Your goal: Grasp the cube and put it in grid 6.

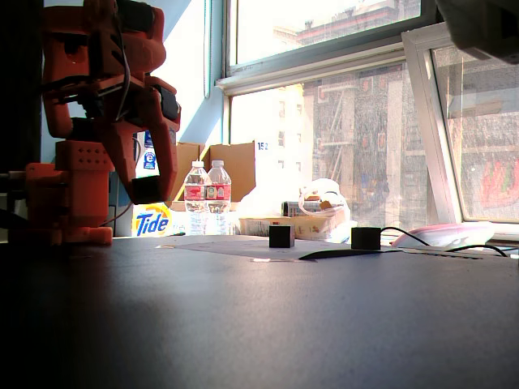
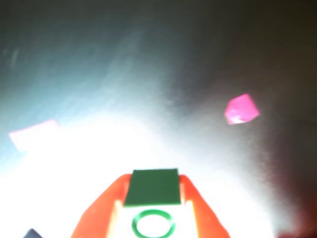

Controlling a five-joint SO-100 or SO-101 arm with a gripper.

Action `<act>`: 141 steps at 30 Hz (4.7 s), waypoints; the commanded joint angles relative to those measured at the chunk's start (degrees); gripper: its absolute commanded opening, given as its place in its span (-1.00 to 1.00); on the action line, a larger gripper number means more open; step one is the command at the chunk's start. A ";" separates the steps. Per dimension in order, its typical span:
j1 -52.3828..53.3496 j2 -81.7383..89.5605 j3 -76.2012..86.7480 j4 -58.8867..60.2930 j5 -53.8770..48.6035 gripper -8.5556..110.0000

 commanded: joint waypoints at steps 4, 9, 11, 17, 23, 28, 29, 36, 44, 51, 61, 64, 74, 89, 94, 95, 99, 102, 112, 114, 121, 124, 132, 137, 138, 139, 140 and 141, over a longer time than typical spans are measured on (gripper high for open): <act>-12.74 -10.99 -11.78 2.64 0.18 -0.85; -19.69 -18.19 -16.26 1.93 1.05 -0.85; -21.36 -21.09 -18.37 1.76 1.67 -0.85; -24.52 -28.83 -20.65 0.00 0.62 -0.85; -24.70 -31.46 -21.36 -1.58 0.09 -0.85; -24.17 -30.94 -22.06 -0.79 0.09 -0.80; -24.17 -30.94 -22.15 -0.53 0.09 -0.72; -24.08 -29.18 -21.01 0.18 -1.14 -0.38; -23.99 -25.58 -23.47 3.34 -1.67 -0.34; -22.32 -20.83 -36.74 17.49 -1.85 -0.35; -3.78 -2.11 -10.02 1.85 -1.93 -0.85; 2.20 5.54 5.27 -11.69 1.76 -0.85; 10.46 29.79 39.11 -35.51 3.16 -0.86; 11.16 70.75 60.21 -24.35 3.78 -0.86; 10.81 70.75 60.29 -19.69 6.50 -0.85; 10.72 70.75 60.29 -18.81 7.29 -0.85; 11.43 70.75 60.21 -16.00 11.95 -0.85; 13.18 70.75 60.12 -16.00 14.15 -0.85; 12.83 70.75 60.12 -16.00 13.54 -0.85; 12.83 70.75 60.12 -16.00 13.54 -0.85; 12.83 70.75 60.12 -16.00 13.45 -0.85; 12.83 70.75 60.12 -16.00 13.45 -0.85; 12.83 70.75 60.12 -16.00 13.45 -0.85; 12.83 70.75 60.12 -16.00 13.45 -0.85; 12.83 70.75 60.12 -16.00 13.45 -0.85; 12.83 70.75 60.12 -16.00 13.45 -0.85; 12.83 70.75 60.12 -16.00 13.45 -0.85; 12.83 70.75 60.12 -16.00 13.45 -0.85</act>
